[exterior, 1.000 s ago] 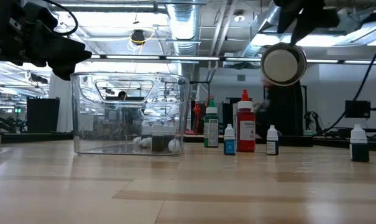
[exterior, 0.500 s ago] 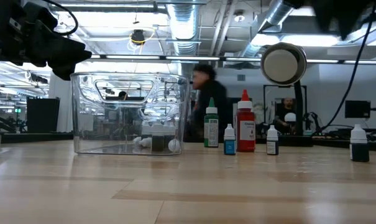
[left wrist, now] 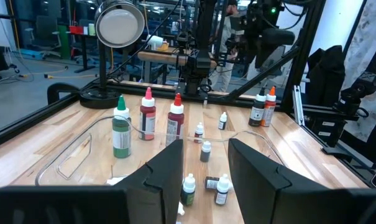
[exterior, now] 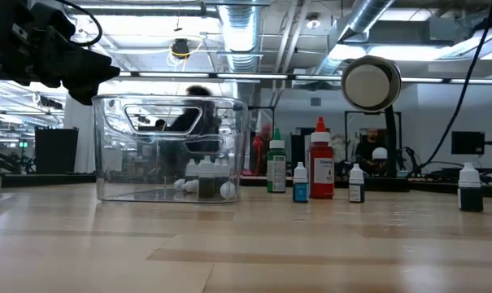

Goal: Pick & Place food coloring
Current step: Put the large dark blue food coloring bottle into the transparent bin

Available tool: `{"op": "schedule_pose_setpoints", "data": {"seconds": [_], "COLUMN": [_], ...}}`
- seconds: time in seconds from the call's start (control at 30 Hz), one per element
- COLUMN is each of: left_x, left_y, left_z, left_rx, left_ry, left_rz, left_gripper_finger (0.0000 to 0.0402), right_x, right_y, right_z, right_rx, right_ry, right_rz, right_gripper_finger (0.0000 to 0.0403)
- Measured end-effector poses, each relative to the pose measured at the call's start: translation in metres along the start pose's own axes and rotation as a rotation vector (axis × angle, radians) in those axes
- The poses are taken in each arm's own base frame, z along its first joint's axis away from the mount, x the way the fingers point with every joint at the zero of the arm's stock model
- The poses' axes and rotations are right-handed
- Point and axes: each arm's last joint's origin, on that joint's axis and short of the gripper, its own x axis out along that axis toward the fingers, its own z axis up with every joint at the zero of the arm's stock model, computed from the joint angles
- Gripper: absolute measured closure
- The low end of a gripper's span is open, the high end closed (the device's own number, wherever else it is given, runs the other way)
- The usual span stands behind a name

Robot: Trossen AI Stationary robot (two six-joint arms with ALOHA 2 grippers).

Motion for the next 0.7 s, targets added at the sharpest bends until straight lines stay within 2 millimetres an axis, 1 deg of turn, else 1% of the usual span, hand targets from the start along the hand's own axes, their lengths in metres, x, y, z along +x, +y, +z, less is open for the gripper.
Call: {"op": "schedule_pose_setpoints", "data": {"seconds": [0.1, 0.2, 0.43, 0.6, 0.7], "left_x": [0.0, 0.0, 0.0, 0.0, 0.0], "left_y": [0.0, 0.0, 0.0, 0.0, 0.0], "left_z": [0.0, 0.0, 0.0, 0.0, 0.0], "left_rx": [0.0, 0.0, 0.0, 0.0, 0.0], "left_ry": [0.0, 0.0, 0.0, 0.0, 0.0], "left_rz": [0.0, 0.0, 0.0, 0.0, 0.0], "left_gripper_finger": [0.0284, 0.0284, 0.0284, 0.0284, 0.0284], "right_x": [0.001, 0.007, 0.027, 0.036, 0.041], "right_y": [-0.002, 0.004, 0.018, 0.023, 0.024], "right_z": [-0.009, -0.015, -0.028, -0.036, -0.036], "right_rx": [0.012, 0.035, 0.012, -0.005, 0.0], "right_ry": [0.002, 0.008, 0.018, 0.019, 0.037], "right_rz": [0.009, -0.003, -0.062, -0.089, -0.118], "right_gripper_finger": [0.0206, 0.0207, 0.0202, 0.0205, 0.0207]}}
